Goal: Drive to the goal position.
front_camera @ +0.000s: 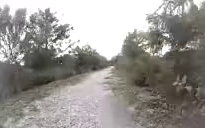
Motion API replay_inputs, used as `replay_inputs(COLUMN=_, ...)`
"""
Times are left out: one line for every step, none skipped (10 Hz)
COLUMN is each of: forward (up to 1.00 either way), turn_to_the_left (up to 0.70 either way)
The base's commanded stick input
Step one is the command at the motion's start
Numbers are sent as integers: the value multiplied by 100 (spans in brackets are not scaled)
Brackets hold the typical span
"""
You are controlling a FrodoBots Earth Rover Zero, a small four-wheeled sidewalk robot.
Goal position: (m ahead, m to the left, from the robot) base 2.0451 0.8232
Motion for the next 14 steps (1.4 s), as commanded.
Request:
replay_inputs(forward=70, turn_to_the_left=1)
replay_inputs(forward=70, turn_to_the_left=1)
replay_inputs(forward=70, turn_to_the_left=1)
replay_inputs(forward=70, turn_to_the_left=1)
replay_inputs(forward=70, turn_to_the_left=1)
replay_inputs(forward=70, turn_to_the_left=1)
replay_inputs(forward=70, turn_to_the_left=1)
replay_inputs(forward=70, turn_to_the_left=1)
replay_inputs(forward=70, turn_to_the_left=1)
replay_inputs(forward=70, turn_to_the_left=1)
replay_inputs(forward=70, turn_to_the_left=1)
replay_inputs(forward=70, turn_to_the_left=1)
replay_inputs(forward=70, turn_to_the_left=1)
replay_inputs(forward=70, turn_to_the_left=1)
